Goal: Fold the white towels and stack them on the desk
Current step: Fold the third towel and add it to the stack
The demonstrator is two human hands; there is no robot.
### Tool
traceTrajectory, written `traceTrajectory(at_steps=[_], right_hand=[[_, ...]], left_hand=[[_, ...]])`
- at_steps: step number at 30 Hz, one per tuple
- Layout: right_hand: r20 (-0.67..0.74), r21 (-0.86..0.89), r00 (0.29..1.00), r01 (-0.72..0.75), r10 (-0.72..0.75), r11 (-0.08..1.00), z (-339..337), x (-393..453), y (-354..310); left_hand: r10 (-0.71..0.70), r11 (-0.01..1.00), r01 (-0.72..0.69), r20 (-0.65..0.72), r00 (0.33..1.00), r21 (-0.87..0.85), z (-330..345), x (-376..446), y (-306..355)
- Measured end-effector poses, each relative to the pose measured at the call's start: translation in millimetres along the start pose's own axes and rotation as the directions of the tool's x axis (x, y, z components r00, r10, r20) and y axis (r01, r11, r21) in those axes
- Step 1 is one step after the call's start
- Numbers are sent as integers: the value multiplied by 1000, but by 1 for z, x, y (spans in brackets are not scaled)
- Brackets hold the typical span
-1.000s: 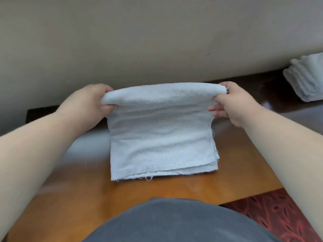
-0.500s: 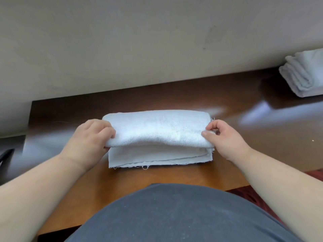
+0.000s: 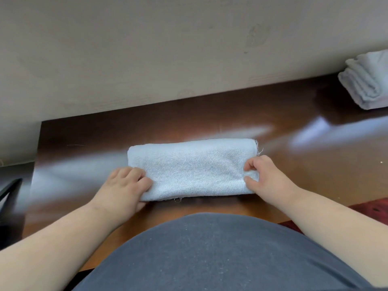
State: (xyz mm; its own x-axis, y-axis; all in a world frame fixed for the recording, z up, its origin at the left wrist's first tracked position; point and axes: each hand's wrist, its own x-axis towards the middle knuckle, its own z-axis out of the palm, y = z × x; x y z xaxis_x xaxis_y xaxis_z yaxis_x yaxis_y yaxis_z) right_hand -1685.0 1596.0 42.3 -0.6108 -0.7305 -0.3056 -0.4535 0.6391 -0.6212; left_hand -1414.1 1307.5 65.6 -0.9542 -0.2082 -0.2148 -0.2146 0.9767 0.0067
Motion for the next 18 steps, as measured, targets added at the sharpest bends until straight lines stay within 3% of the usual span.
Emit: traceTrajectory(at_steps=[2,4,6,8,10,12,14,18], right_hand=[[33,-99,999,-38,42,994,-2,2,-6],[102,-263,990,-67,97,963,-13,4,-19],[169,-533,972,-48,161,845,-33,11,-36],[147,-696,974,-20,170,718,-50,25,-56],[51,-617,997,-9,51,787,-53,42,-82],[-90,-376,985,104,-148,921,-35,54,-108],[-135,-303,951,227,-277,926,-6,62,-121],[79,-541,995,98,-66,835,39,59,-85]], left_hand=[[3,999,-7,100,995,34,-6,3,5],[-36,999,34,109,993,15,-16,8,4],[-80,993,80,-4,997,-83,-32,19,5],[-97,987,64,-224,970,-150,-47,35,8],[-85,985,26,-351,933,-168,-52,59,19],[-108,976,57,-238,965,-212,-49,79,35],[-125,979,117,-33,992,-168,-35,91,47],[-129,991,131,69,989,-18,0,95,46]])
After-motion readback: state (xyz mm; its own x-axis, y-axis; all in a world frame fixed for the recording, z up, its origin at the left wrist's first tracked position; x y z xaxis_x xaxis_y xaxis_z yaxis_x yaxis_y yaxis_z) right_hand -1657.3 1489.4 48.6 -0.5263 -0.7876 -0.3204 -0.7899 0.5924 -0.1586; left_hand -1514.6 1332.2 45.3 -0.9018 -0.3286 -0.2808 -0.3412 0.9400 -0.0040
